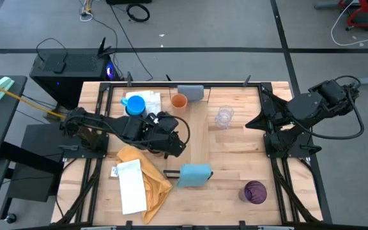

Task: Stack small to large cups/mugs on shelf
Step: Remove the black cup from the top of the orange cup

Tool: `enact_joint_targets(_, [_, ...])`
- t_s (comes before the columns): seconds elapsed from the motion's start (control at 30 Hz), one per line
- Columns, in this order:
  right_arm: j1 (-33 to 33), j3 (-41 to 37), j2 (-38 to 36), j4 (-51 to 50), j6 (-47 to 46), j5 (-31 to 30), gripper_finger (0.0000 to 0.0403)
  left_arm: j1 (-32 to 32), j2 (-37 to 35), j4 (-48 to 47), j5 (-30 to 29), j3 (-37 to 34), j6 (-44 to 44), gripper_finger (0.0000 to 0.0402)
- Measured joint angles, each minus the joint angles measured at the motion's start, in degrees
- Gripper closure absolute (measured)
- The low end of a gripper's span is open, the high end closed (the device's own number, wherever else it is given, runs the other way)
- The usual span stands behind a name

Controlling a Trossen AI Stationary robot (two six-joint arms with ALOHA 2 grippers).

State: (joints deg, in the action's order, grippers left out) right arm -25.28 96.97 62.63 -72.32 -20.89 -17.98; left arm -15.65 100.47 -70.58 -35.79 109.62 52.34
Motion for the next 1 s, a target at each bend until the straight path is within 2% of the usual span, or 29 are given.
enact_joint_targets(0.7, [0.0,0.0,0.0,0.0,-0.2,0.0,0.0389,0.0,0.0,0.6,0.3,0.0,-0.1,0.0307])
enact_joint_targets(0.73, [0.0,0.0,0.0,0.0,-0.2,0.0,0.0389,0.0,0.0,0.6,1.6,0.0,0.0,0.0306])
enact_joint_targets(0.87, [0.0,0.0,0.0,0.0,-0.6,0.0,0.0389,-0.5,0.0,-0.5,13.6,-0.2,0.2,0.0301])
enact_joint_targets(1.0, [0.0,0.0,0.0,0.0,-0.6,0.0,0.0389,-2.2,0.1,-4.8,15.5,-2.6,4.9,0.0296])
